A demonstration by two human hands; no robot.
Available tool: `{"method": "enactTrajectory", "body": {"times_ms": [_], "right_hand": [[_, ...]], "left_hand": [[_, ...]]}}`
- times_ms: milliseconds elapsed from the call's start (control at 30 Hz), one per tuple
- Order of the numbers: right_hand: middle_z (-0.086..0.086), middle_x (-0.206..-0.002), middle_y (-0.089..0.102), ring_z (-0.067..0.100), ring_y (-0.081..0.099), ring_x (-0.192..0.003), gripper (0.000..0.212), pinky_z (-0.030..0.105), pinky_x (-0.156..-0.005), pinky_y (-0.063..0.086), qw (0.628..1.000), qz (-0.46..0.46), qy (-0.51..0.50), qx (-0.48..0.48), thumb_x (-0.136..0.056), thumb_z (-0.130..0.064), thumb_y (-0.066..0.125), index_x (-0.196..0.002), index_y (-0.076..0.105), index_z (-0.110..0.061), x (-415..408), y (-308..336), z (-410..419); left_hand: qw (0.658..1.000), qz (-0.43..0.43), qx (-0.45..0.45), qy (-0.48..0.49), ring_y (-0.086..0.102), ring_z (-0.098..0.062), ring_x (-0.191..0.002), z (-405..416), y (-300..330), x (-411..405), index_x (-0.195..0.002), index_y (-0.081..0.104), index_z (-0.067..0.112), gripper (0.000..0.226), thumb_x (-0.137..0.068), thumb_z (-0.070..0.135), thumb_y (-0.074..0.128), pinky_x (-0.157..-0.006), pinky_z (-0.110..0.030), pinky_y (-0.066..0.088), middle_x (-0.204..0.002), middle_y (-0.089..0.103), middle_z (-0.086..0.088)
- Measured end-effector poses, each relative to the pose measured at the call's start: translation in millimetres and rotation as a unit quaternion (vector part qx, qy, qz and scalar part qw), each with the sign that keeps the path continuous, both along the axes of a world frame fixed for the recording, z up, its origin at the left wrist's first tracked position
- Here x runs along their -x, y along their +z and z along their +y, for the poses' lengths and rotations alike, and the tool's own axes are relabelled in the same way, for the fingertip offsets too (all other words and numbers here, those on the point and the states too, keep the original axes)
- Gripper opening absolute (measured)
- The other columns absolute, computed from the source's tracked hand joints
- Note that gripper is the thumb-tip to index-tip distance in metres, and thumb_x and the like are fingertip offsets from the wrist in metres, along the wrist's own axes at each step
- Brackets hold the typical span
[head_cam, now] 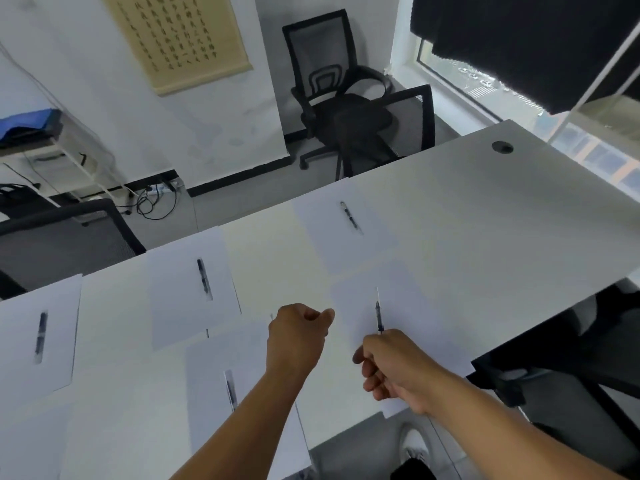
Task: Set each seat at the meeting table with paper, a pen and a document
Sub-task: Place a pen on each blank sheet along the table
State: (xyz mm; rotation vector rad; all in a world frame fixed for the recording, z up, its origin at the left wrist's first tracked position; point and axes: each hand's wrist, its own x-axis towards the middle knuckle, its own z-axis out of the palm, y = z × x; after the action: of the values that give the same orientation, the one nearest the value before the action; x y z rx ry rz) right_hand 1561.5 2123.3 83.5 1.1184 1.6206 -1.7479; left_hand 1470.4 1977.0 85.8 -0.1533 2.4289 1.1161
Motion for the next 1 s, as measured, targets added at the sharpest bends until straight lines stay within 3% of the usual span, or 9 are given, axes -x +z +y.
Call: {"method": "enactTrajectory", "body": {"times_ms": [133, 233, 333, 500, 600, 700, 800, 933, 1000], "right_hand": [[0.005, -0.07, 0.05, 0.015, 0.043, -0.051, 0.028, 0.025, -0.046, 0.035, 0.999, -0.007, 0.031, -0.013, -0.094, -0.011, 0.044, -0.107, 0.068, -0.007, -17.4, -11.6, 51.5], [0.0, -0.067, 0.036, 0.013, 0.025, -0.051, 0.012, 0.022, -0.046, 0.019, 0.999, -0.005, 0.04, -0.018, -0.095, -0.012, 0.046, -0.098, 0.057, -0.015, -25.3, -19.2, 83.4], [0.001, -0.071, 0.034, 0.013, 0.023, -0.052, 0.008, 0.023, -0.046, 0.018, 0.999, 0.001, 0.048, -0.021, -0.094, -0.012, 0.048, -0.096, 0.055, -0.015, -25.9, -25.8, 104.3], [0.001, -0.076, 0.033, 0.012, 0.024, -0.053, 0.025, 0.025, -0.046, 0.021, 0.998, 0.007, 0.057, -0.008, -0.095, -0.015, 0.05, -0.118, 0.058, -0.012, -20.2, -35.6, 117.3], [-0.001, -0.074, 0.028, 0.013, 0.022, -0.053, 0.018, 0.026, -0.047, 0.02, 0.999, 0.008, 0.05, -0.002, -0.094, -0.019, 0.049, -0.11, 0.054, -0.013, -14.5, -43.7, 117.1], [0.0, -0.079, 0.031, 0.015, 0.025, -0.057, 0.021, 0.027, -0.046, 0.022, 0.999, -0.008, 0.046, -0.019, -0.096, -0.026, 0.043, -0.111, 0.049, -0.014, -5.8, -53.3, 116.1], [0.001, -0.081, 0.03, 0.017, 0.025, -0.061, 0.013, 0.028, -0.048, 0.022, 0.999, -0.016, 0.04, -0.028, -0.099, -0.026, 0.036, -0.105, 0.042, -0.016, 0.6, -60.9, 115.3], [0.003, -0.086, 0.04, 0.018, 0.035, -0.069, 0.018, 0.033, -0.058, 0.031, 0.996, -0.013, 0.044, -0.078, -0.101, -0.023, 0.034, -0.113, 0.043, -0.013, 6.0, -78.5, 113.1], [0.003, -0.085, 0.041, 0.021, 0.037, -0.073, 0.012, 0.036, -0.065, 0.035, 0.991, -0.008, 0.07, -0.117, -0.104, -0.018, 0.034, -0.105, 0.043, -0.011, 8.6, -89.9, 109.6]], "left_hand": [[0.999, -0.027, 0.02, 0.009, 0.078, -0.029, -0.075, 46.2, -13.5, -25.2, -0.076, 0.075, 0.009, 0.037, -0.097, 0.039, 0.074, -0.071, -0.04, 0.064, -0.068, 0.077, 0.0], [0.998, -0.045, 0.027, 0.025, 0.073, -0.023, -0.066, 73.6, -23.5, -39.9, -0.077, 0.075, 0.007, 0.036, -0.097, 0.036, 0.074, -0.065, -0.032, 0.057, -0.07, 0.078, -0.002], [0.997, -0.051, 0.038, 0.036, 0.064, -0.019, -0.061, 90.3, -27.4, -48.0, -0.08, 0.073, -0.002, 0.039, -0.096, 0.033, 0.074, -0.064, -0.032, 0.052, -0.07, 0.078, -0.005], [0.995, -0.05, 0.069, 0.052, 0.061, -0.02, -0.06, 92.9, -30.7, -47.5, -0.081, 0.074, 0.002, 0.035, -0.095, 0.033, 0.072, -0.062, -0.03, 0.05, -0.071, 0.078, -0.004], [0.995, -0.056, 0.082, 0.03, 0.058, -0.018, -0.061, 87.8, -36.2, -44.1, -0.084, 0.072, 0.008, 0.029, -0.095, 0.035, 0.073, -0.061, -0.03, 0.047, -0.076, 0.076, -0.005], [0.994, -0.054, 0.091, -0.026, 0.068, -0.012, -0.08, 82.9, -45.7, -36.5, -0.101, 0.073, 0.023, 0.015, -0.096, 0.037, 0.076, -0.069, -0.029, 0.055, -0.095, 0.074, 0.008], [0.988, -0.027, 0.114, -0.099, 0.068, -0.01, -0.099, 81.1, -58.8, -29.0, -0.124, 0.07, 0.027, 0.03, -0.098, 0.039, 0.077, -0.082, -0.03, 0.057, -0.114, 0.066, 0.01], [0.974, 0.005, 0.145, -0.174, 0.065, -0.014, -0.113, 86.0, -75.6, -20.1, -0.136, 0.065, 0.029, 0.042, -0.097, 0.043, 0.077, -0.094, -0.034, 0.056, -0.129, 0.058, 0.008], [0.967, 0.012, 0.159, -0.2, 0.062, -0.017, -0.121, 86.2, -83.6, -15.3, -0.14, 0.062, 0.029, 0.048, -0.097, 0.042, 0.077, -0.099, -0.037, 0.056, -0.137, 0.056, 0.006]]}}
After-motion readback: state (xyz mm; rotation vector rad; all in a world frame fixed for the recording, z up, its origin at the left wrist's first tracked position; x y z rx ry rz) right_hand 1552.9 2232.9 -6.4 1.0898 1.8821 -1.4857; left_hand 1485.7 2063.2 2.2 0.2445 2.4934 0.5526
